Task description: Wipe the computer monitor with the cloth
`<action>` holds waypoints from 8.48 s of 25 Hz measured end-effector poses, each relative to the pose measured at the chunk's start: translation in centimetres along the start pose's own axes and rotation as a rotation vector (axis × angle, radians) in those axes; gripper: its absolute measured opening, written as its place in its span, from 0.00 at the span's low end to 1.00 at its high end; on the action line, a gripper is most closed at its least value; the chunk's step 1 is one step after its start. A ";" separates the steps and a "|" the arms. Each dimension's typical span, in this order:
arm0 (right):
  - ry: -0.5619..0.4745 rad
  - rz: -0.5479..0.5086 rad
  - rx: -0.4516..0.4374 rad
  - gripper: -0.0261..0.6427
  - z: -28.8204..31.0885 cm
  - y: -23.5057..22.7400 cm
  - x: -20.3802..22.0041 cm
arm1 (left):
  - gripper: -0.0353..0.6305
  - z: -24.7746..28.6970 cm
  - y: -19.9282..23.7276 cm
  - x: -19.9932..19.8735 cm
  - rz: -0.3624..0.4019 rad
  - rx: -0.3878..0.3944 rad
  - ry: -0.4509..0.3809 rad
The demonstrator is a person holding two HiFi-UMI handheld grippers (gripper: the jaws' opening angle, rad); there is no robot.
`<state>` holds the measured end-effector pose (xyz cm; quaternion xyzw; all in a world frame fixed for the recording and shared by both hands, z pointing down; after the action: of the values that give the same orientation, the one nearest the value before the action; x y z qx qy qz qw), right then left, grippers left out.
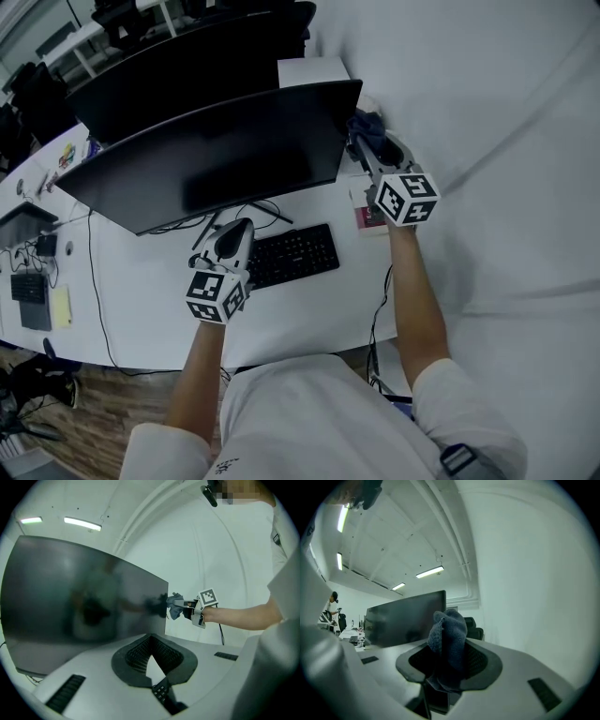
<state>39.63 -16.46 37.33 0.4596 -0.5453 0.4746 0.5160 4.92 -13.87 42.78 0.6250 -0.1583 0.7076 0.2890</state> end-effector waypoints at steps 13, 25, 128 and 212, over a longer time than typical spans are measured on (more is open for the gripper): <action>-0.082 -0.099 0.018 0.27 0.5 0.6 -6.6 | 0.06 -1.5 1.0 -2.9 0.013 -0.007 -0.042; -0.115 -0.270 0.028 0.27 1.1 3.8 -10.8 | 0.06 -1.9 2.6 -7.9 0.031 0.031 -0.114; 0.059 -0.542 -0.614 0.27 18.9 58.8 0.4 | 0.06 -28.8 25.6 -3.5 -0.085 -0.416 -0.197; 0.575 -0.397 -0.417 0.27 14.1 45.5 24.0 | 0.06 -18.6 23.1 6.6 -0.220 -0.260 -0.013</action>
<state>-8.32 -24.97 59.06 0.2900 -0.3640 0.3542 0.8112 -24.20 -19.66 49.22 0.6005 -0.1806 0.6413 0.4421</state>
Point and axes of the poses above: the fingertips, and each gripper's own axes: z forward along the fingers, y to its left, x out of its underside, the point moved 8 cm from there along -z, backward along the fingers, and after that the axes turned 4 degrees about -y, right-handed, at the moved point
